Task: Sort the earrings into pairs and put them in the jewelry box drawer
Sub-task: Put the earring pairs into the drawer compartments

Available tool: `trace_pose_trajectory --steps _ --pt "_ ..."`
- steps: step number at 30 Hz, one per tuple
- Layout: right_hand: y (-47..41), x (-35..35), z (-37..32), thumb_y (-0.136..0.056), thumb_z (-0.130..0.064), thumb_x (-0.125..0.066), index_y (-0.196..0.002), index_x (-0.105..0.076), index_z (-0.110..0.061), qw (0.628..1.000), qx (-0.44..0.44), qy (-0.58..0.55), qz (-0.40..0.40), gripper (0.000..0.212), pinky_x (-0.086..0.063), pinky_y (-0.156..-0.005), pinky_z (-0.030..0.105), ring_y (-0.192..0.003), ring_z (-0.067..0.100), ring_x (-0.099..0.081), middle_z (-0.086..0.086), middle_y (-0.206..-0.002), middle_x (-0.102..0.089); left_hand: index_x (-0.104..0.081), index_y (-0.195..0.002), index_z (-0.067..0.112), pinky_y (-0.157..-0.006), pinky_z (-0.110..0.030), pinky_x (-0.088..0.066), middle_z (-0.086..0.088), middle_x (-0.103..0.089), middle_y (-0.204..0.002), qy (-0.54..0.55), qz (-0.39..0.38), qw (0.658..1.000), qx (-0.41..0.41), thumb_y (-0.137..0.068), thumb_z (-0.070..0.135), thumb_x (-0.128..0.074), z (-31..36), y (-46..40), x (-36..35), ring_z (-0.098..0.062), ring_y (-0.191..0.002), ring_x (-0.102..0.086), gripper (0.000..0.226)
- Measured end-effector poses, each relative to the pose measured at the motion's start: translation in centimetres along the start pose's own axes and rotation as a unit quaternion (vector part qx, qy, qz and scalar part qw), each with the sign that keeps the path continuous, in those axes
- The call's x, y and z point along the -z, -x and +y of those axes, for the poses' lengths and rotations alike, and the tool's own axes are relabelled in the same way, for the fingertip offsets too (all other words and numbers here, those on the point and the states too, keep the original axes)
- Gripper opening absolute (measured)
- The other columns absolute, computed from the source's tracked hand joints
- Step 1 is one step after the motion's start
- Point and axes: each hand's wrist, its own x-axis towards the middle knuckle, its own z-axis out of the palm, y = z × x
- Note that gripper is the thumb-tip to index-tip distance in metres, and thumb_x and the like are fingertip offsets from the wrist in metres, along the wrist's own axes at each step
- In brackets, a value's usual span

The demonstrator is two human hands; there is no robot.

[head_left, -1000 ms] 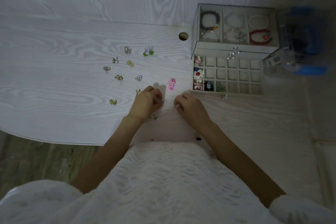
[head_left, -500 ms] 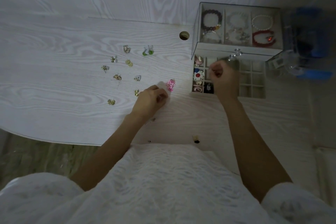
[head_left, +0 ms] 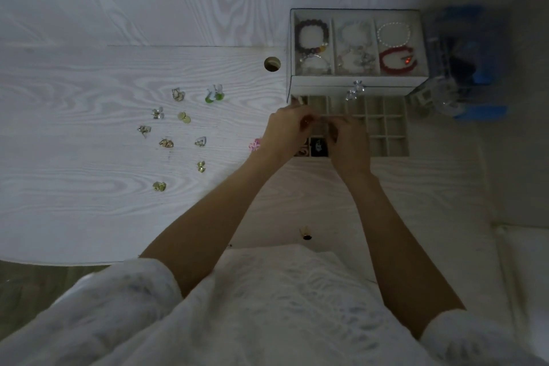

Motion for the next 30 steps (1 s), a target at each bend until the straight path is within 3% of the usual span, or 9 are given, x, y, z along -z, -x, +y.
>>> trace_pose_trajectory --steps 5,8,12,15,17,20,23,27,30 --pt "-0.2 -0.1 0.3 -0.078 0.006 -0.055 -0.098 -0.069 -0.006 1.0 -0.003 -0.002 -0.01 0.027 -0.049 -0.077 0.032 -0.086 0.03 -0.061 0.017 -0.094 -0.069 -0.062 -0.114 0.009 -0.077 -0.041 -0.046 -0.022 -0.065 -0.105 -0.103 -0.069 0.992 0.008 -0.091 0.019 -0.054 1.0 -1.5 -0.8 -0.038 -0.092 -0.061 0.027" --pt "-0.3 -0.4 0.6 -0.078 0.005 -0.054 -0.095 -0.069 -0.006 1.0 -0.01 0.013 -0.021 0.025 -0.045 -0.071 0.028 -0.084 0.031 -0.061 0.017 -0.092 -0.068 -0.062 -0.115 0.009 -0.076 -0.042 -0.048 -0.022 -0.065 -0.103 -0.083 -0.087 0.993 -0.017 -0.09 0.015 -0.054 0.6 -1.2 -0.6 -0.039 -0.088 -0.062 0.027" --pt "0.2 -0.1 0.3 -0.082 0.001 -0.054 -0.106 -0.066 -0.009 0.999 -0.012 0.041 -0.033 0.029 -0.048 -0.077 0.036 -0.098 0.033 -0.056 0.015 -0.103 -0.064 -0.067 -0.1 0.012 -0.062 -0.028 -0.047 -0.008 -0.069 -0.085 -0.049 -0.014 0.994 -0.094 -0.087 0.018 -0.053 0.0 0.9 0.8 -0.023 -0.074 -0.062 0.02" --pt "1.1 0.5 -0.6 -0.085 -0.002 -0.054 -0.107 -0.063 -0.006 0.998 0.001 0.054 -0.012 0.025 -0.043 -0.083 0.04 -0.104 0.034 -0.05 0.016 -0.107 -0.061 -0.069 -0.094 0.015 -0.068 -0.024 -0.043 -0.001 -0.071 -0.083 -0.081 0.073 0.987 -0.122 -0.086 0.018 -0.058 -1.6 3.8 2.5 -0.018 -0.078 -0.062 0.014" --pt "1.8 0.6 -1.8 -0.085 -0.003 -0.053 -0.104 -0.063 -0.005 0.999 0.033 0.026 0.002 0.021 -0.042 -0.082 0.036 -0.101 0.031 -0.052 0.014 -0.104 -0.061 -0.069 -0.095 0.016 -0.076 -0.028 -0.042 0.001 -0.073 -0.086 -0.091 0.095 0.988 -0.086 -0.087 0.018 -0.058 -3.6 5.9 3.6 -0.018 -0.081 -0.064 0.014" --pt "3.2 -0.6 -3.8 -0.086 -0.001 -0.053 -0.104 -0.063 -0.003 0.995 0.085 -0.032 -0.039 0.021 -0.04 -0.081 0.027 -0.097 0.027 -0.055 0.014 -0.103 -0.061 -0.067 -0.101 0.014 -0.081 -0.033 -0.042 -0.003 -0.072 -0.095 -0.1 0.084 0.991 0.019 -0.086 0.016 -0.055 -6.6 8.9 4.9 -0.025 -0.089 -0.063 0.02" --pt "3.9 -2.4 -5.7 -0.085 0.0 -0.054 -0.11 -0.061 -0.001 0.986 0.127 -0.04 -0.096 0.025 -0.047 -0.082 0.033 -0.096 0.03 -0.059 0.016 -0.105 -0.061 -0.064 -0.11 0.011 -0.082 -0.036 -0.047 -0.009 -0.068 -0.103 -0.104 0.051 0.989 0.095 -0.083 0.008 -0.061 -7.8 10.5 5.5 -0.03 -0.096 -0.059 0.027" --pt "3.1 -5.1 -7.7 -0.087 -0.005 -0.051 -0.128 -0.046 0.0 0.98 0.136 0.019 -0.142 0.042 -0.041 -0.09 0.041 -0.107 0.036 -0.049 0.02 -0.119 -0.054 -0.055 -0.123 0.01 -0.088 -0.037 -0.044 -0.013 -0.06 -0.117 -0.097 -0.024 0.986 0.131 -0.08 0.014 -0.068 -7.5 9.0 5.3 -0.03 -0.105 -0.054 0.045" --pt "2.1 -5.9 -8.5 -0.087 0.002 -0.048 -0.132 -0.041 -0.001 0.979 0.139 0.026 -0.144 0.046 -0.04 -0.091 0.041 -0.109 0.035 -0.047 0.019 -0.122 -0.055 -0.057 -0.121 0.006 -0.087 -0.035 -0.041 -0.018 -0.06 -0.114 -0.096 -0.067 0.986 0.122 -0.077 0.014 -0.07 -6.6 6.9 4.8 -0.034 -0.102 -0.055 0.047"
